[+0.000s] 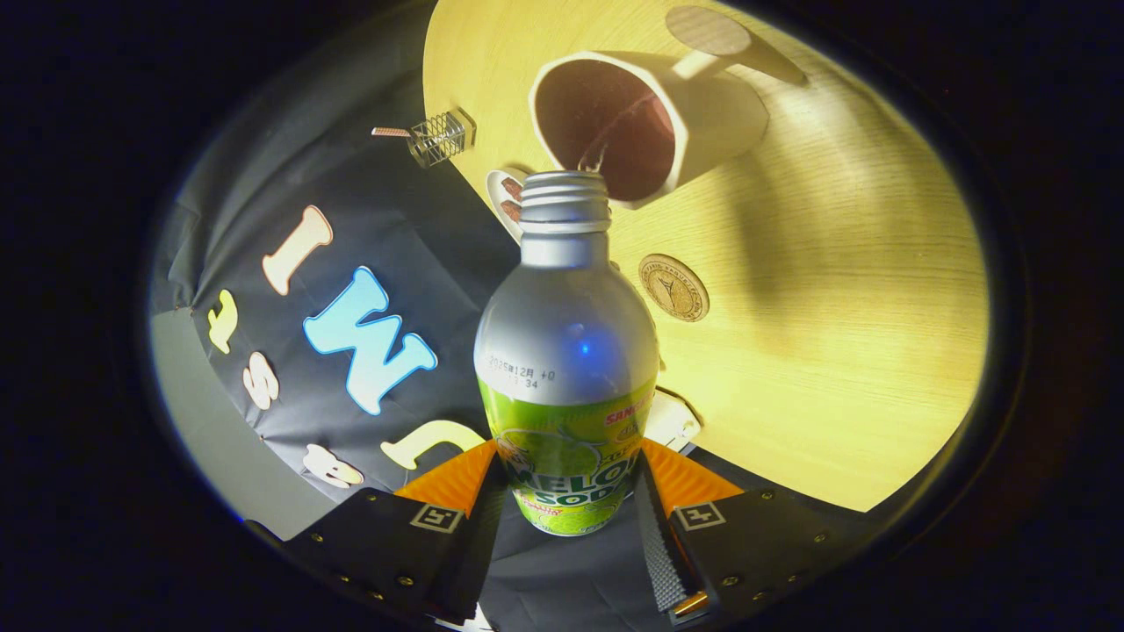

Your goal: Take the bottle from table, then pour the juice into the cup, finally place the bottle on the coaster

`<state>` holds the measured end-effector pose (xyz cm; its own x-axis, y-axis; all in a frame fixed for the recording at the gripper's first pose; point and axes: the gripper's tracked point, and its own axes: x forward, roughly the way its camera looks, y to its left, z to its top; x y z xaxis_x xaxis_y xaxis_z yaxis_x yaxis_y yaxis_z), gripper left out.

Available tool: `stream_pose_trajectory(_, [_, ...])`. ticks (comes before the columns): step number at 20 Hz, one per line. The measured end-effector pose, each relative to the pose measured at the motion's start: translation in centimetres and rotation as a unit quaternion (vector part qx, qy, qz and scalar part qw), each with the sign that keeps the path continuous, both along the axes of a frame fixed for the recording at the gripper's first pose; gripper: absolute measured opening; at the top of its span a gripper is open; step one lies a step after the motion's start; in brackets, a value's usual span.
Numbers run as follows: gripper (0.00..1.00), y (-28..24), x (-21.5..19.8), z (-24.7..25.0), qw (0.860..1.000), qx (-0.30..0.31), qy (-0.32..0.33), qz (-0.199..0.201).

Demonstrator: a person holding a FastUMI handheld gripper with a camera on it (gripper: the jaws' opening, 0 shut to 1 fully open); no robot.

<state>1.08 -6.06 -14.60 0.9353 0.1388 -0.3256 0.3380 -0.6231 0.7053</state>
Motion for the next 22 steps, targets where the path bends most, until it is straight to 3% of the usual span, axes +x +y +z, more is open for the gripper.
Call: stream_pose_trajectory(22, [0.73,0.17,0.26,0.22,1.0,0.003,-0.002,-0.006])
